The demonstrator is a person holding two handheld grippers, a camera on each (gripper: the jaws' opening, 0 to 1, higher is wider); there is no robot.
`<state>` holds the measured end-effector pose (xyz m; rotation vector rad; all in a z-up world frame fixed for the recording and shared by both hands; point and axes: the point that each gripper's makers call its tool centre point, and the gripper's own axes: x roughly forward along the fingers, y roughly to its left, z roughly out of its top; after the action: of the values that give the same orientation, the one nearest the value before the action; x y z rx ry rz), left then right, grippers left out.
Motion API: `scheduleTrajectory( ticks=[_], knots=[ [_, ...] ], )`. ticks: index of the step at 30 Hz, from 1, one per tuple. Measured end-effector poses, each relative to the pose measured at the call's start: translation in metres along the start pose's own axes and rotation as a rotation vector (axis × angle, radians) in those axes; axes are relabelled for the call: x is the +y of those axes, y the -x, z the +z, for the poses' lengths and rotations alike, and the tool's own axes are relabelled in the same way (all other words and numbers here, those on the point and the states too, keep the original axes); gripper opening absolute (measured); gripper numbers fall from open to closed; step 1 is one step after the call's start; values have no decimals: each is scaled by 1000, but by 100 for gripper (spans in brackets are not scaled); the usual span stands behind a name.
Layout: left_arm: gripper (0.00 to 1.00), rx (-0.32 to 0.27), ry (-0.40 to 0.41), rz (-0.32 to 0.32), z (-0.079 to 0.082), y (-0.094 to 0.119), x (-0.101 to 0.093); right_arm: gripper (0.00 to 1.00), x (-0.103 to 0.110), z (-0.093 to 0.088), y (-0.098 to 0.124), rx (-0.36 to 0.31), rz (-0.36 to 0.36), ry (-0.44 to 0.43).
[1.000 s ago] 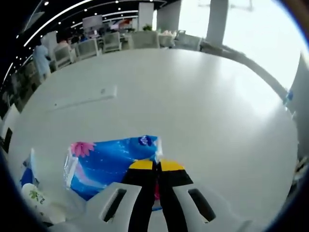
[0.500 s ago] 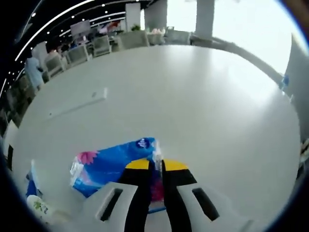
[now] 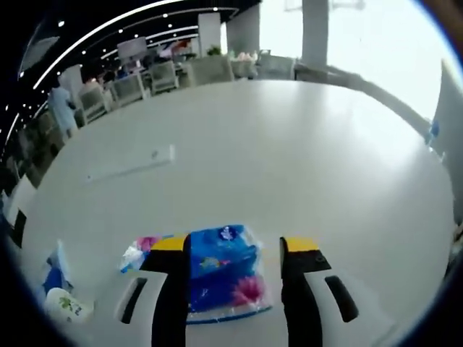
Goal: Arrange the tabletop items into an orderly group along one side of the table until the central work area is clear of visible clutter.
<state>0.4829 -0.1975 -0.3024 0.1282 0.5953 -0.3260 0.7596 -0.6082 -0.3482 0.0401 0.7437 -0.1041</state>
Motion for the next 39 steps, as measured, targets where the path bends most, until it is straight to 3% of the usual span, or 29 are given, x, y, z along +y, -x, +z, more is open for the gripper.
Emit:
scheduleTrajectory(
  ticks=[7, 14, 21, 29, 39],
  knots=[
    [91, -19, -4, -4, 4, 2, -2, 78, 23, 14, 17, -54, 79, 52],
    [95, -34, -15, -17, 9, 2, -6, 100, 59, 17, 37, -79, 214, 103],
    [99, -50, -19, -17, 12, 4, -8, 100, 89, 21, 63, -105, 351, 181],
    [99, -52, -31, -25, 13, 4, -11, 100, 130, 7, 94, -92, 519, 316],
    [99, -51, -38, -24, 13, 5, -11, 100, 167, -10, 124, -73, 655, 360]
  ],
)
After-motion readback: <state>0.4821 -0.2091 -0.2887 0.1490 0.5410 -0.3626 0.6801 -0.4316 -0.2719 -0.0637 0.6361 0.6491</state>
